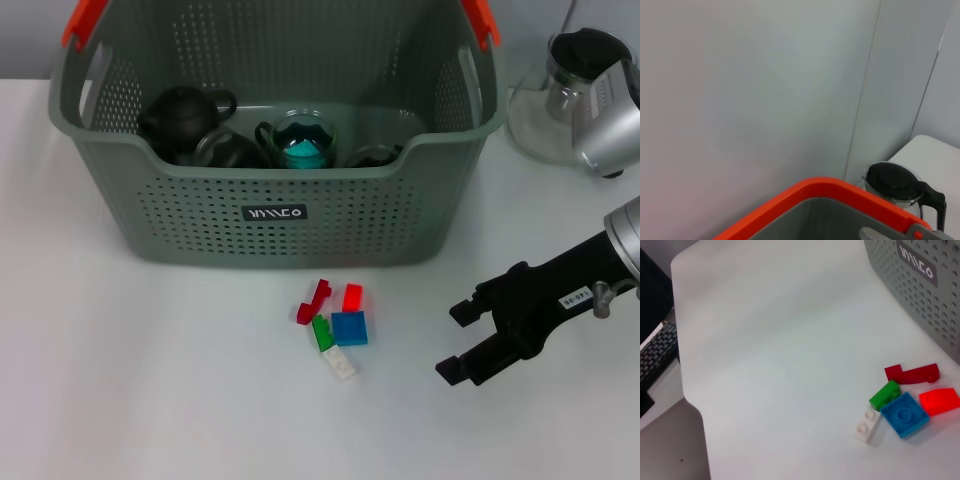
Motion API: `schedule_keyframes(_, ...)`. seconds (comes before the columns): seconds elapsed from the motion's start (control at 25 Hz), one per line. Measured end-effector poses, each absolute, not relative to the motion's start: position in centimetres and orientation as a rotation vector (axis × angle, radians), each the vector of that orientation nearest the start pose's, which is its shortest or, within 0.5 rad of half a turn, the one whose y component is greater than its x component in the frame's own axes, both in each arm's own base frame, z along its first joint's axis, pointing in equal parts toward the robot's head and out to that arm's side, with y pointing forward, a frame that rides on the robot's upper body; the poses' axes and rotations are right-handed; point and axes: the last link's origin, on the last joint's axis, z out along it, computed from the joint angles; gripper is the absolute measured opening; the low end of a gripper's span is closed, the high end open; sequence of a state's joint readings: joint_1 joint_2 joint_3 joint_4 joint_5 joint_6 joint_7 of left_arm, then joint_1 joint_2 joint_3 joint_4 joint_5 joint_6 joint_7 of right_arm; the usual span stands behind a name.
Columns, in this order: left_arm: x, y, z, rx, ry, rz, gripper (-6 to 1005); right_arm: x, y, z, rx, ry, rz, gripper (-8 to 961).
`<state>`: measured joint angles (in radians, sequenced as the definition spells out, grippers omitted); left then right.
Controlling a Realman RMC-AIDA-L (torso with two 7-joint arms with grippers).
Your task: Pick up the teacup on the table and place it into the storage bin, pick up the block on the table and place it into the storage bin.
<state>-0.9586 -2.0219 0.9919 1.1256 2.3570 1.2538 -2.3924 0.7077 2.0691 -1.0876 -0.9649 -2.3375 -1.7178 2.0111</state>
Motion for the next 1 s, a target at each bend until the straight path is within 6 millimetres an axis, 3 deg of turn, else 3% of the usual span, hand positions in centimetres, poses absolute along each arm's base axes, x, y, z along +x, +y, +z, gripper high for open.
schedule_keyframes(0.28, -7.0, 46.1, 7.2, -2.467, -0.672, -0.283, 516, 19.2, 34.4, -1.1, -3.099, 0.776, -0.168, 943)
schedule_keyframes(0.44, -6.3, 44.0, 8.7, -2.480, -0.592, -0.340, 705, 19.2, 34.5, -1.1, -3.097, 0.771, -0.165, 943)
schedule_keyframes(0.56, -5.3, 39.9, 10.1, -2.551, -0.445, -0.397, 820, 19.2, 34.5, -1.1, -3.094, 0.771, -0.163, 942)
schedule_keyframes(0.72, -5.6, 34.1, 10.0, -2.684, -0.258, -0.401, 957, 19.4, 34.6, -1.1, -3.083, 0.774, -0.160, 943)
schedule_keyframes(1.0, -8.7, 28.5, 8.0, -2.882, -0.263, -0.327, 960, 19.3, 34.8, -1.2, -3.080, 0.771, -0.159, 943)
